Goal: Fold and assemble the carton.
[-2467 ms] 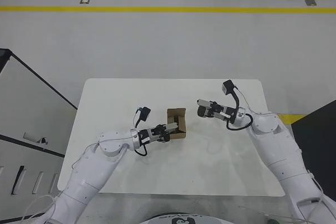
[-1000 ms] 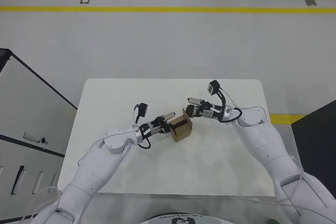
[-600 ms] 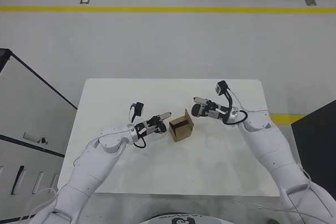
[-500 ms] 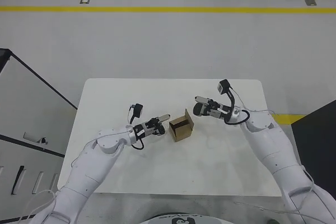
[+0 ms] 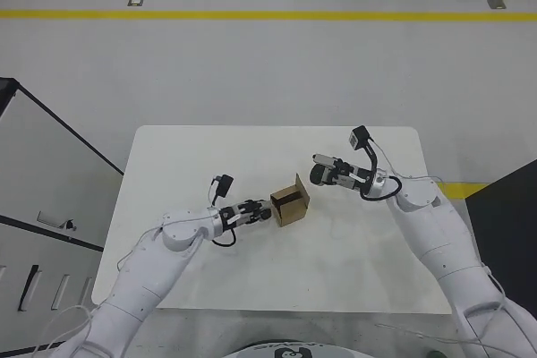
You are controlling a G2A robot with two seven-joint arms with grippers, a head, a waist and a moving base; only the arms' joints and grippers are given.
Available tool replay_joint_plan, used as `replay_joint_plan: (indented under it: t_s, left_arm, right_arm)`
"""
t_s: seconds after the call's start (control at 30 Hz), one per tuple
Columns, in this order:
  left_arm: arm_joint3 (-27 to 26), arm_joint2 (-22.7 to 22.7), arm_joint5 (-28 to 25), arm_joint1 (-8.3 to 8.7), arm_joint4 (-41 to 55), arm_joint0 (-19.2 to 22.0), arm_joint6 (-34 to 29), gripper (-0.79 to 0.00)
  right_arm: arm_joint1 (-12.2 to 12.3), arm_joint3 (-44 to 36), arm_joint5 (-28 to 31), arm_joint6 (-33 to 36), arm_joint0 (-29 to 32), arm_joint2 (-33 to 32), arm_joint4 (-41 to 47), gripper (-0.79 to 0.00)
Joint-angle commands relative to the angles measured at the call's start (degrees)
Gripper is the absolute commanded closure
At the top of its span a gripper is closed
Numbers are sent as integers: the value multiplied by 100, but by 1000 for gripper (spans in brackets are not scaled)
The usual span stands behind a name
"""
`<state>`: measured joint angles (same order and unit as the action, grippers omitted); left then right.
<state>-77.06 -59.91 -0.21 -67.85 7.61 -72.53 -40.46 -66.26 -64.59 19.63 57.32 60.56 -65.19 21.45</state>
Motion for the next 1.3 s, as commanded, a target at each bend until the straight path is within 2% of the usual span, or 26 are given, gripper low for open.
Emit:
replay_joint_plan:
  t_s: [0.0, 0.33, 0.6, 0.9, 1.0, 1.27]
  left_arm:
    - [-14, 35, 83, -14, -25, 12, 135, 0]
    - [-29, 87, 181, -21, -183, 20, 250, 0]
    - [20, 283, 674, -69, -432, 41, 544, 0]
    - [-38, 340, 672, -85, -471, 46, 607, 0]
    - [-30, 457, 850, -106, -630, 38, 693, 0]
    - [21, 592, 908, -176, -544, 106, 780, 0]
  right_arm:
    - [0, 0, 0, 0, 0, 0, 0, -785]
    - [0, 0, 0, 0, 0, 0, 0, -785]
    - [0, 0, 0, 0, 0, 0, 0, -785]
    - [0, 0, 0, 0, 0, 0, 0, -785]
    - [0, 0, 0, 0, 0, 0, 0, -785]
    - [0, 0, 0, 0, 0, 0, 0, -785]
